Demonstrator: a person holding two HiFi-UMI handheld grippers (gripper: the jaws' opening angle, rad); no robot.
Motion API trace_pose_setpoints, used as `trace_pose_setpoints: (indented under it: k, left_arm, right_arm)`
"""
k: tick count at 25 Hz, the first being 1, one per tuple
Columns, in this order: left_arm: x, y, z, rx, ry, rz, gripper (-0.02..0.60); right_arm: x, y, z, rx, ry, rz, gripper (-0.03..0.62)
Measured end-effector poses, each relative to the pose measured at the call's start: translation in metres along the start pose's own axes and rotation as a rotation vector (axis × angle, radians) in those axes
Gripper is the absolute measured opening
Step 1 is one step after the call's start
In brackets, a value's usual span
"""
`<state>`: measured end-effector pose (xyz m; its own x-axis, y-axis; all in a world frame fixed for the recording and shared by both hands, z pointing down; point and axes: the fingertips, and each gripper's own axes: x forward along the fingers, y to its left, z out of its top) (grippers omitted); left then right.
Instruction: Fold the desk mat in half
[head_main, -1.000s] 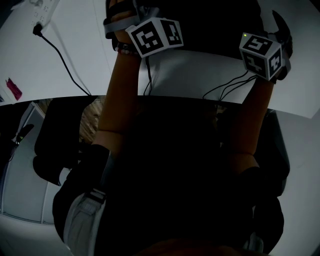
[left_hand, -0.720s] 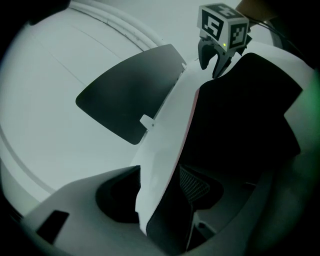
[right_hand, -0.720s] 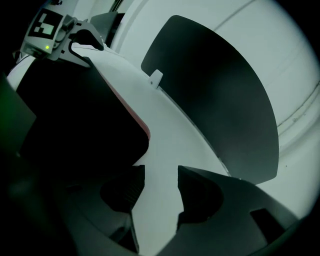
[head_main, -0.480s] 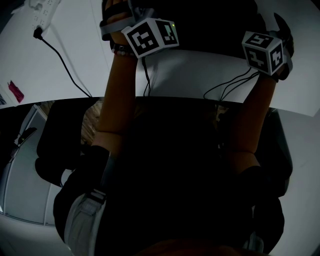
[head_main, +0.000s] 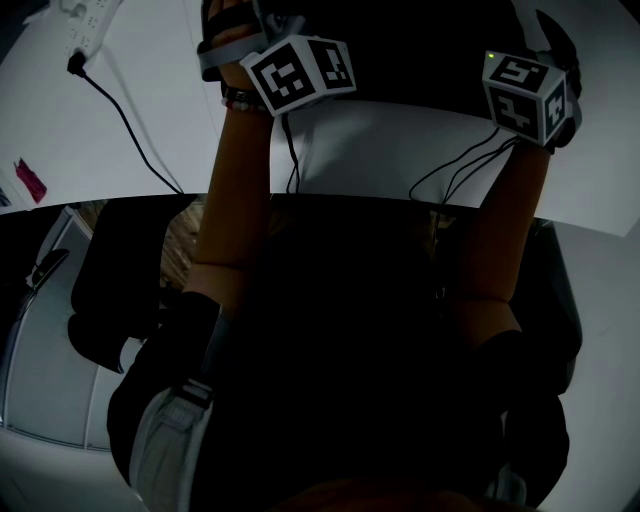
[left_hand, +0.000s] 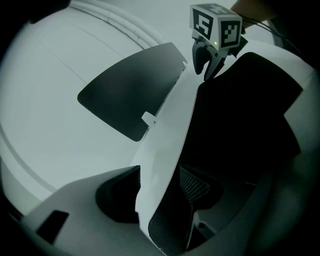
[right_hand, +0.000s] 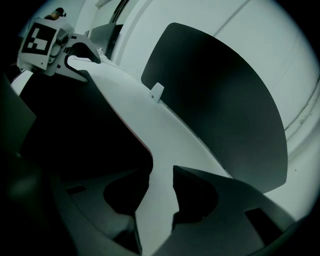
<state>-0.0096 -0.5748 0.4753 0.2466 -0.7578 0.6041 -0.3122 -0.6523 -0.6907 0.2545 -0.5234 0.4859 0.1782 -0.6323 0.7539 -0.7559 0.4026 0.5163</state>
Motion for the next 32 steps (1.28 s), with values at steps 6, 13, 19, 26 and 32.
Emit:
trace_pose_setpoints:
  k: [6, 13, 19, 26, 32]
  left_arm:
    - [0.000, 0.004, -0.003, -0.006, 0.010, 0.006, 0.252]
    - [-0.001, 0.006, -0.008, -0.008, 0.022, 0.002, 0.252]
    - [-0.015, 0.011, -0.007, -0.016, 0.013, 0.006, 0.252]
    - [-0.043, 0.006, 0.005, -0.027, -0.003, 0.002, 0.252]
    - [-0.072, -0.006, 0.008, -0.045, 0.000, -0.017, 0.252]
  right_arm:
    - [0.002, 0.002, 0.008, -0.003, -0.017, -0.003, 0.146]
    - [-0.004, 0.007, 0.016, 0.000, -0.050, 0.017, 0.177]
    - [-0.025, 0.025, 0.038, -0.038, -0.129, 0.062, 0.187]
    - [-0.055, 0.037, 0.050, -0.061, -0.209, 0.100, 0.187]
    - [-0.080, 0.053, 0.052, -0.082, -0.248, 0.138, 0.189]
